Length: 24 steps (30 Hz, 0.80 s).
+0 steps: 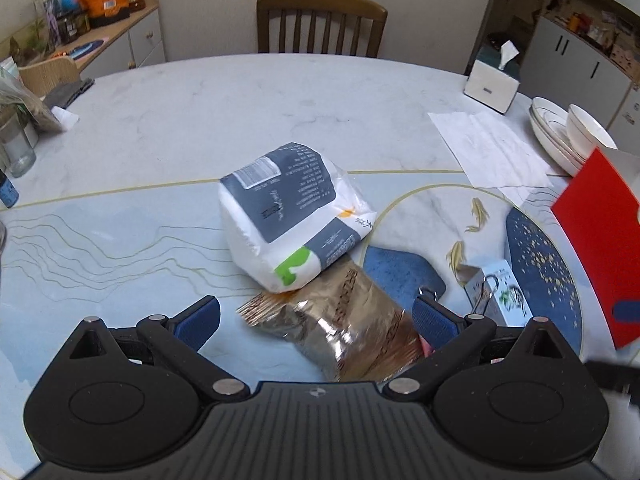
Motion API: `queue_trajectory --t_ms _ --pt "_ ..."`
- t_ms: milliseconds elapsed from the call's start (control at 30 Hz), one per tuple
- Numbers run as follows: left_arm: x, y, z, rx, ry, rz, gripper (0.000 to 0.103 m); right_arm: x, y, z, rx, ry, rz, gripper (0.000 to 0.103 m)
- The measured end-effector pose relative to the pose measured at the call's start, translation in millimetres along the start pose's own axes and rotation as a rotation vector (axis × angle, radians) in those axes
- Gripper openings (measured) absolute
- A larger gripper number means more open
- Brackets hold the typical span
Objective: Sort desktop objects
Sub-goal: 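Grasp the gold foil snack bag with the left tool while the right tool grasps the clear plastic bag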
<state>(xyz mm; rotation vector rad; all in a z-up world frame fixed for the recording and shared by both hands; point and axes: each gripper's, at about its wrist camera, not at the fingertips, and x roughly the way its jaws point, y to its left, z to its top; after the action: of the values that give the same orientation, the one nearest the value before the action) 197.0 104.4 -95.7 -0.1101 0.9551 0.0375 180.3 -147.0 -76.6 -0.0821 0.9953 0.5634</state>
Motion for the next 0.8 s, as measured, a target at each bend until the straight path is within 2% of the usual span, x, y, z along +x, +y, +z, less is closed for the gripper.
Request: queue_trajectory --t_ms 267,433,600,800 --pt "25.5 -7.7 8.0 -0.043 0.047 0.090 0.103 11.8 -2.8 -8.5 0.029 0.022 -0.014 0.096" --pt "33.0 -10.8 4.1 -0.023 0.053 0.101 0.103 22.9 -4.6 -14.7 0.058 0.054 0.014 0.095" --pt "34.9 -10.9 -1.1 -0.008 0.069 0.094 0.103 31.8 -3.1 -22.5 0.036 0.082 0.023 0.088" --pt "32.5 -7.0 -7.8 -0.001 0.069 0.077 0.102 34.4 -2.9 -25.5 -0.002 0.089 0.012 0.084"
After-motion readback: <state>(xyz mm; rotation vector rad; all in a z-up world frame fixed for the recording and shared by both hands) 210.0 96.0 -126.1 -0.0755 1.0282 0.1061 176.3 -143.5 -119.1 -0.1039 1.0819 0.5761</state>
